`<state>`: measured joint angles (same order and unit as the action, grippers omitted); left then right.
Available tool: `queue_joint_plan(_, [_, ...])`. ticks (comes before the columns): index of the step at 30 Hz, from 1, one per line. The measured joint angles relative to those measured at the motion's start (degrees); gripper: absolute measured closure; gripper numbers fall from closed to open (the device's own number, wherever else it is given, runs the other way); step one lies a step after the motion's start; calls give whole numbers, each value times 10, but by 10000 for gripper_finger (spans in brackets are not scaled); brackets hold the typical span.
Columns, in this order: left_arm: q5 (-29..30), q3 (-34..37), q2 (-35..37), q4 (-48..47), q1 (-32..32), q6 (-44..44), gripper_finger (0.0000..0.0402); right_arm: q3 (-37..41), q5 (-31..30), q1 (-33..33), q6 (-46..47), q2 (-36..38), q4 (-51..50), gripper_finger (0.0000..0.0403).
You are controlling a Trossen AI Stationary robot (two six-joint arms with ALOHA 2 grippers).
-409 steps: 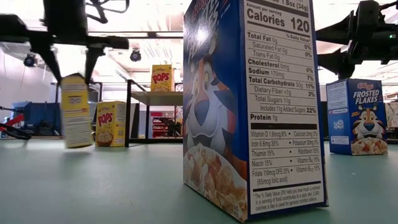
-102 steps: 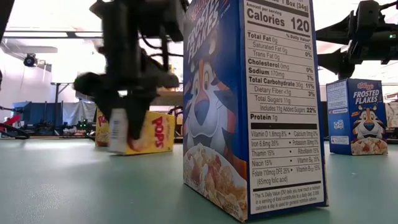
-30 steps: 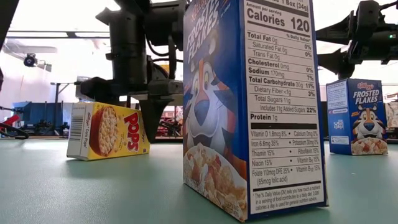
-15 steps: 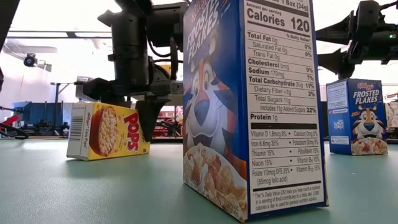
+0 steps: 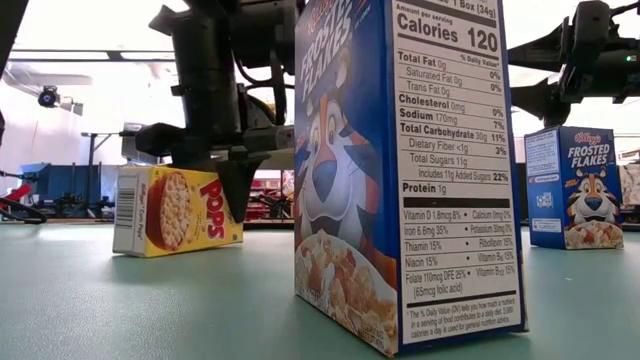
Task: Stack cereal on shelf
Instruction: Put the bottom yellow cereal box on the shelf
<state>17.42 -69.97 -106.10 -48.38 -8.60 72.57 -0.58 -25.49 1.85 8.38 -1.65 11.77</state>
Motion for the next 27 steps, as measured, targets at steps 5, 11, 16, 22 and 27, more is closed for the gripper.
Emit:
queue_joint_plan(5, [10,0,0,0,-5,2,272,0,0,0,0,0,0,19])
queue_joint_plan(11, [59,-1,1,-2,-22,13,273,0,0,0,0,0,0,19])
queue_joint_plan(16, [164,-9,1,-7,-57,29,273,0,0,0,0,0,0,19])
queue_joint_plan(22, [297,-4,1,-12,-106,83,274,0,0,0,0,0,0,19])
queue_joint_plan(27, [384,6,1,-14,-132,132,274,0,0,0,0,0,0,19])
